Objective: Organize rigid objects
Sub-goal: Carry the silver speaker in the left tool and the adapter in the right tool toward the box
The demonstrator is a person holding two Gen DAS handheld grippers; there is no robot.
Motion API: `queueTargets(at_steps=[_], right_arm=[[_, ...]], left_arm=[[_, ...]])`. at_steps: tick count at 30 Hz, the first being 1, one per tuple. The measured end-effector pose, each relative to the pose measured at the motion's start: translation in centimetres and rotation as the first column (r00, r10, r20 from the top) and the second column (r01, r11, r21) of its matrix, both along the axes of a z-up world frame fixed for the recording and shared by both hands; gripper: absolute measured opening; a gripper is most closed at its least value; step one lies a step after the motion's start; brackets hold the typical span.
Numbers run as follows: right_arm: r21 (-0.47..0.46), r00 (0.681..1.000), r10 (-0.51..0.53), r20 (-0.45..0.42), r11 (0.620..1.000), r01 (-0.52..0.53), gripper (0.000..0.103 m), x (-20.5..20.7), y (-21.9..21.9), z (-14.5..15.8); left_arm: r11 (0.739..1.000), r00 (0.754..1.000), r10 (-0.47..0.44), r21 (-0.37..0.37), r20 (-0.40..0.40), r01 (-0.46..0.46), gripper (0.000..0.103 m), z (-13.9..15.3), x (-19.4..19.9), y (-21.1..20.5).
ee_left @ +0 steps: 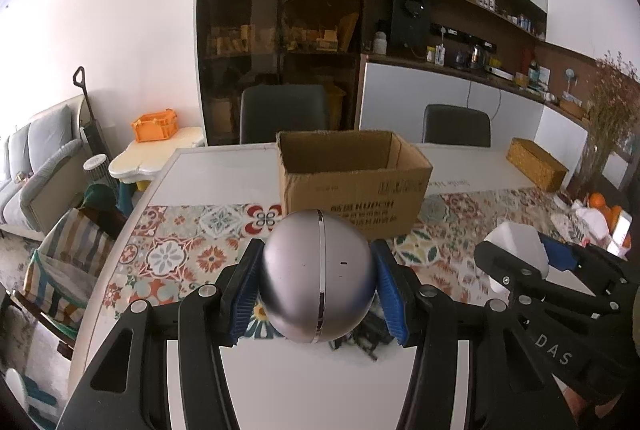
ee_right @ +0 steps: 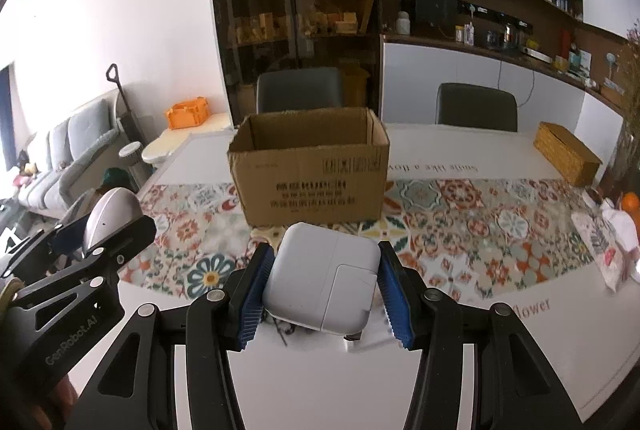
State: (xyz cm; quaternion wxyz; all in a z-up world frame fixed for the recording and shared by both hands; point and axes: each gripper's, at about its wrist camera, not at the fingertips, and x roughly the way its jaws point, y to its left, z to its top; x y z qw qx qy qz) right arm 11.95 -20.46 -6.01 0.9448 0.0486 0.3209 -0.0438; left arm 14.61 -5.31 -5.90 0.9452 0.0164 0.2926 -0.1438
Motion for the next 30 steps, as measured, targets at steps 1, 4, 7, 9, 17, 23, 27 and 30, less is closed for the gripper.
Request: queueTargets(at_steps=[1,4,7,9,17,23,27,30], right_arm=[[0.0,1.0,0.006,0.003,1.0,-0.006,0.052,0.5,-0.3,0.1],[0.004,0.999,0.034,0.014,0.999,-0.034,0.052,1.9,-1.4,0.7],[-0.001,0.997,0.074,0.031,0.997,-0.074,0.052,3.3,-2.3,1.3],[-0.008,0.995,0.091,0.037,0.996,-0.09,0.052,4.2,-2.9,1.6],[0.005,0.988,0.139,0.063,0.99,-0.14,0.052,8.0,-4.6,2.7],[0.024,0.993,0.118,0.025,0.993,-0.119,0.052,11.4,-5.1,3.1],[0.046,0.994,0.111,-0.006,0.993,-0.111,0.052,14.0,-5.5,3.9],[0.048,0.993,0.106,-0.044,0.993,-0.104,0.052,16.4,-5.9,4.5]], left_arm=[[1.0,1.0,0.011,-0.002,0.002,-0.011,0.053,0.2,0.3,-0.2],[0.999,0.999,0.037,-0.005,0.017,-0.037,0.053,0.9,1.3,-1.1],[0.998,0.998,0.063,-0.02,0.017,-0.063,0.053,1.5,2.4,-1.9],[0.996,0.996,0.082,-0.028,0.021,-0.082,0.053,1.7,3.0,-2.3],[0.996,0.996,0.091,-0.003,0.024,-0.091,0.053,2.8,6.4,-3.9],[0.998,0.998,0.058,0.005,0.009,-0.058,0.053,3.7,9.7,-4.4],[1.0,0.999,0.028,-0.006,-0.03,-0.028,0.053,4.2,12.9,-4.4],[1.0,0.999,0.006,0.016,-0.054,-0.005,0.053,4.7,15.7,-5.1]])
